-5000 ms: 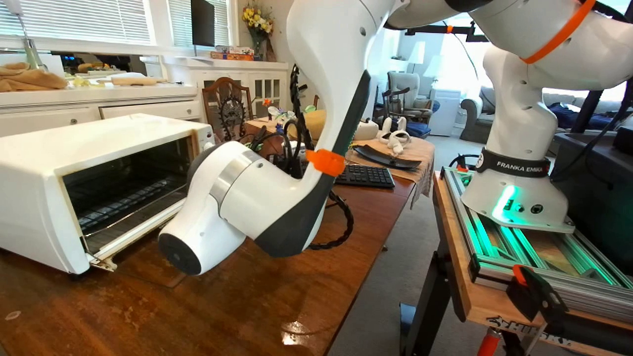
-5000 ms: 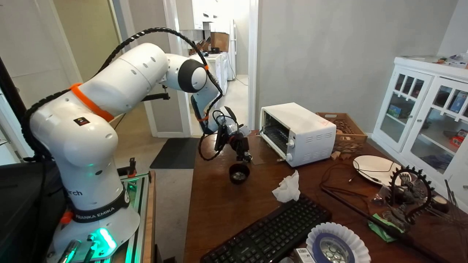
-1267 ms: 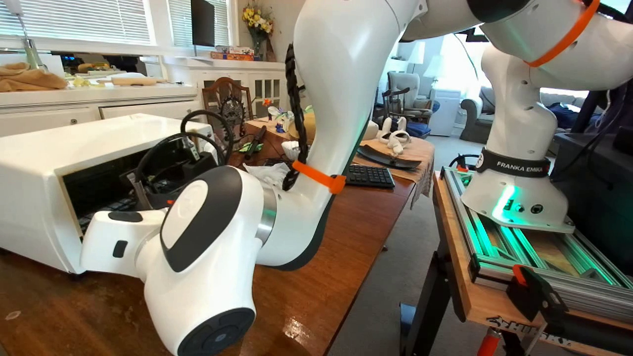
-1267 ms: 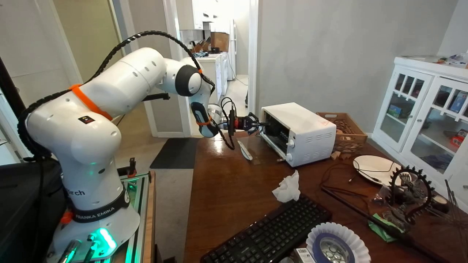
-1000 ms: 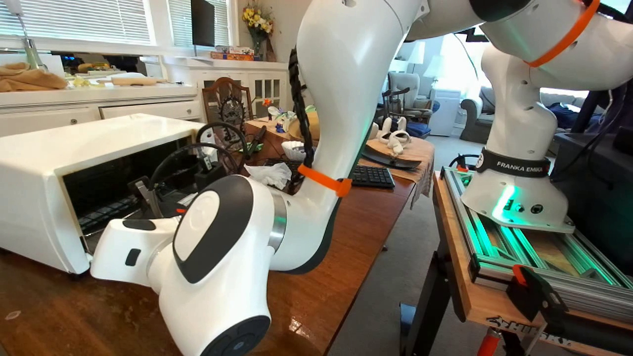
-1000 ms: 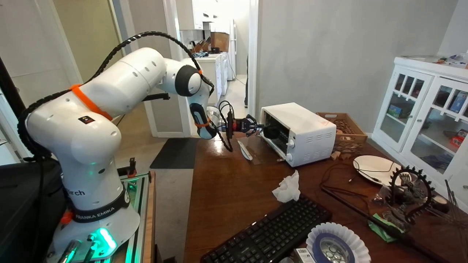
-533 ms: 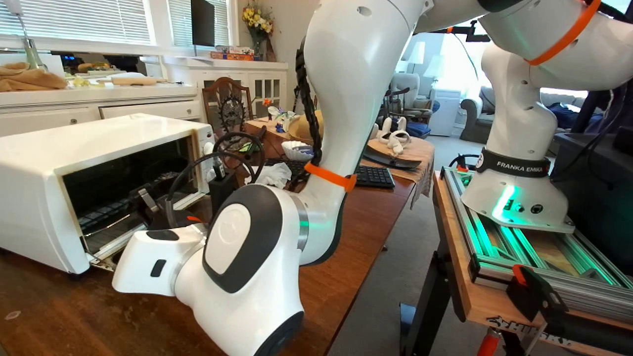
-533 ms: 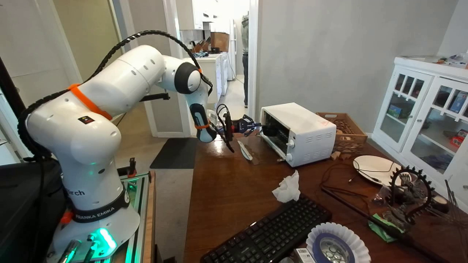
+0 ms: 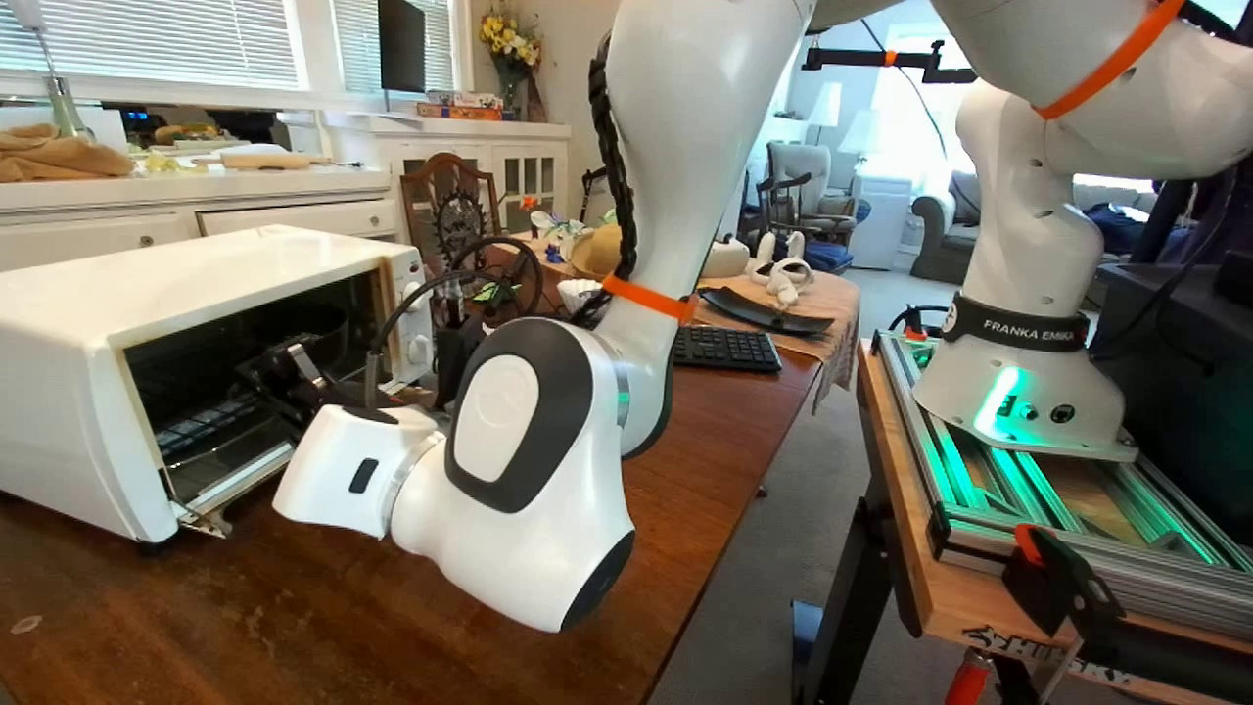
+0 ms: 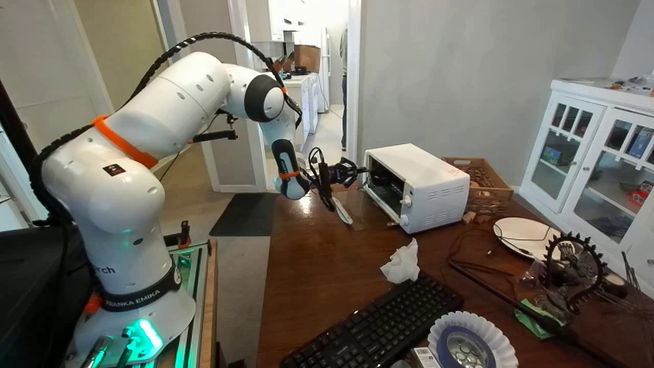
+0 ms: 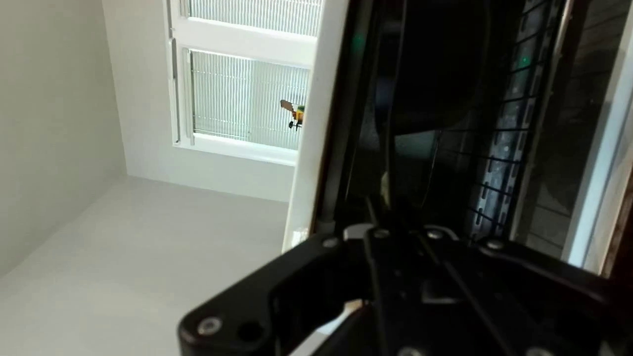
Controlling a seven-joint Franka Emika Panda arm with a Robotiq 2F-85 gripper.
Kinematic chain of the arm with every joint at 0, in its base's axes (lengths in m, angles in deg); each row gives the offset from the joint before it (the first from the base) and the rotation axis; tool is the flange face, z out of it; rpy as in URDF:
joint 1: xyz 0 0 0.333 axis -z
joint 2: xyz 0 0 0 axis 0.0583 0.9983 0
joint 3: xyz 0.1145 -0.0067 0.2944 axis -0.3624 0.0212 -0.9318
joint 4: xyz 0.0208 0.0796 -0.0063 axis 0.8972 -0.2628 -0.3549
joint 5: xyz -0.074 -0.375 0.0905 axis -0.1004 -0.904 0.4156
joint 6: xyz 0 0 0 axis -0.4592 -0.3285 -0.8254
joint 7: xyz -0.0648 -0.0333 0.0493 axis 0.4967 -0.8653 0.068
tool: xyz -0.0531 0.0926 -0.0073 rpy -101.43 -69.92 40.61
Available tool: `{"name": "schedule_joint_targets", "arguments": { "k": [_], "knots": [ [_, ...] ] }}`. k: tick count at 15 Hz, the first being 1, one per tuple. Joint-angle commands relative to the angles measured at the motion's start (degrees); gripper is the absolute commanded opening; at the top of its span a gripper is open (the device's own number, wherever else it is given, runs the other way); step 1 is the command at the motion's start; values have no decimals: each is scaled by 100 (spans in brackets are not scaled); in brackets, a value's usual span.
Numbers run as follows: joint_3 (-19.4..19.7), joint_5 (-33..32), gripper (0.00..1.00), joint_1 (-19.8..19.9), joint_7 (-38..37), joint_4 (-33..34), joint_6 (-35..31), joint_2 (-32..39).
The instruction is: Put the black pot inside the oven
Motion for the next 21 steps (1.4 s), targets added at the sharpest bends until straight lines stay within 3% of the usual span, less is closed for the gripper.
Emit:
{"name": "schedule_joint_targets", "arguments": {
  "k": [1, 8, 15, 19, 21],
  "knots": [
    [-257, -496, 2, 486, -522, -596, -327, -416],
    [-621, -808, 2, 1088, -556, -757, -1036, -606],
    [-569, -1058, 2, 1285, -152, -560, -1566, -601],
    [-563, -1576, 2, 1390, -83, -427, -1994, -560],
    [161, -1323, 2, 719, -331, -324, -2469, -738]
  ]
}}
